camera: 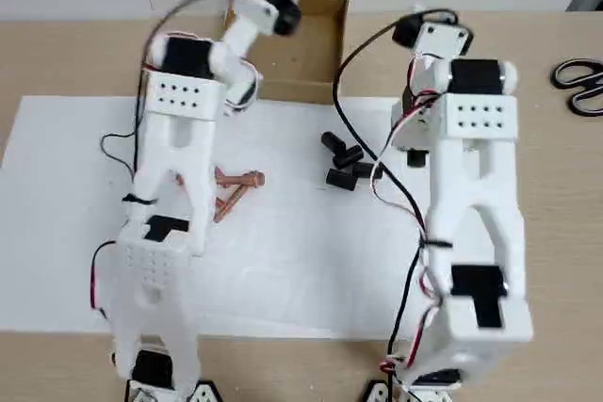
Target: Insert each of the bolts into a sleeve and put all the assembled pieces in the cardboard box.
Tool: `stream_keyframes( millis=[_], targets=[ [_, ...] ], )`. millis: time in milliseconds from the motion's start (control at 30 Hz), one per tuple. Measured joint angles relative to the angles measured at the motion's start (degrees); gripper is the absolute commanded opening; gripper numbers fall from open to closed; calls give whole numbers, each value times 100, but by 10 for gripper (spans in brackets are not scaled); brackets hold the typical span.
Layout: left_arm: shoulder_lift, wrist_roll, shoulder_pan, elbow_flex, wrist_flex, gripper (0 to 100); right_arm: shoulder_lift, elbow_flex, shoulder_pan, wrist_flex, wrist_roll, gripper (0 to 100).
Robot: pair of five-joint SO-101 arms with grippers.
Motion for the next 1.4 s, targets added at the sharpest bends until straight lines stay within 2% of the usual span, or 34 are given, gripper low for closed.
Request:
stream_keyframes(
  millis=[133,333,567,667,833,967,1100,1233,1400],
  targets=[
    [-1073,1275,-220,-9,0,6,-1178,9,-9,18,0,3],
    [-2673,1521,35,765,0,6,-3024,404,-299,35,0,3],
    [-4862,1609,949,2752,0,6,-5319,1626,-703,44,0,3],
    [-5890,2013,1143,3727,-220,6,-6251,2303,-765,-158,0,3],
    [-6884,3095,1152,5899,-1749,6,-7332,4167,-791,-1336,-9,4],
    [-7288,3288,1354,7631,-3411,6,-8255,5978,-1196,-2268,-273,4],
    [-7780,3323,1635,8897,-4747,6,-9143,7771,-1486,-3376,-211,4],
    [-8167,3323,1899,9741,-5670,6,-9732,9231,-1547,-4413,-88,4],
    [-8598,3323,2224,10558,-6268,6,-9899,10233,-1837,-5029,-70,4]
  ],
)
